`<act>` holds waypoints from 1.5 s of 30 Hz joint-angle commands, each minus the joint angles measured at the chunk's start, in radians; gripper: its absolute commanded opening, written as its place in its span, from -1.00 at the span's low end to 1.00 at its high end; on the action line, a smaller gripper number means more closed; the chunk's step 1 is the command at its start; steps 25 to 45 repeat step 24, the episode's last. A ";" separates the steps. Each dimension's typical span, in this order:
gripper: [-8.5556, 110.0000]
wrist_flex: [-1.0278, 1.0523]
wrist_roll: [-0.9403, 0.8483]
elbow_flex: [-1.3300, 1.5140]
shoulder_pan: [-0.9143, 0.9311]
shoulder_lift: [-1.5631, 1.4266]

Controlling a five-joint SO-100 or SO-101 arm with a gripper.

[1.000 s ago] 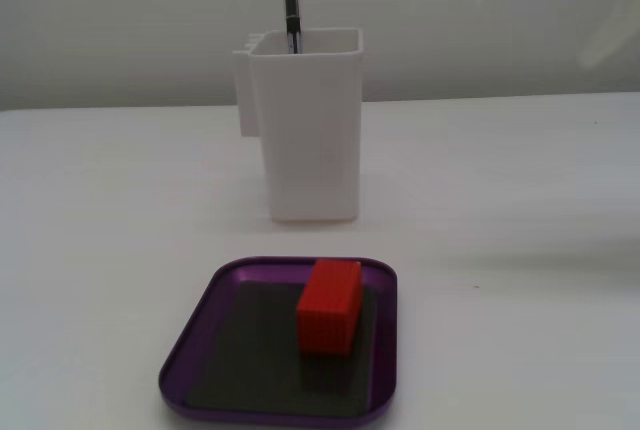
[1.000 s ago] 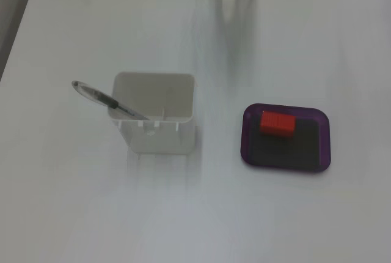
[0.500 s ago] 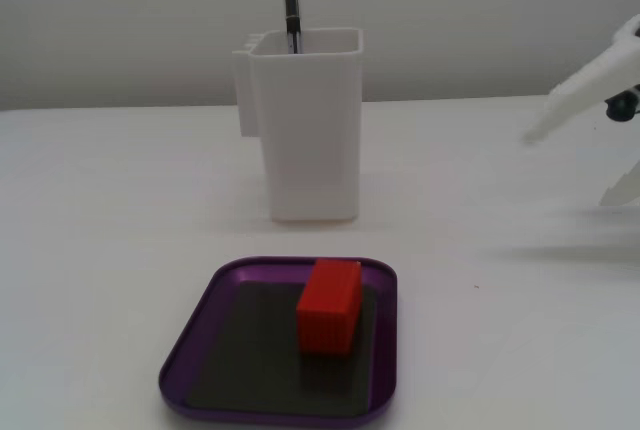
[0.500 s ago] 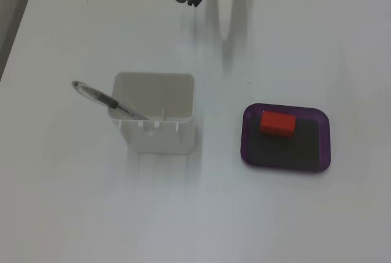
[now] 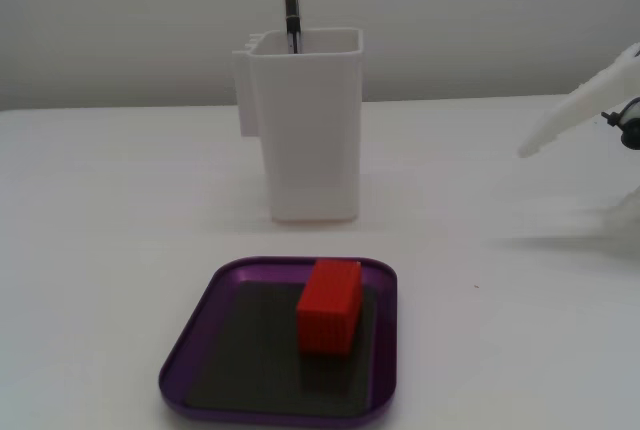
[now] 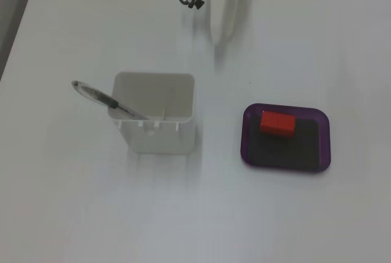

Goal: Pick up the red cube and place it in the box.

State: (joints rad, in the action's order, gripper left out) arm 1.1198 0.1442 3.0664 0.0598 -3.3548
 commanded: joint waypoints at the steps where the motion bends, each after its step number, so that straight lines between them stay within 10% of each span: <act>1: -0.46 0.003 -0.052 0.011 -0.003 -0.097; 9: -0.87 0.005 -0.086 0.011 -0.003 -0.097; 45: -0.82 0.005 -0.095 0.011 -0.002 -0.097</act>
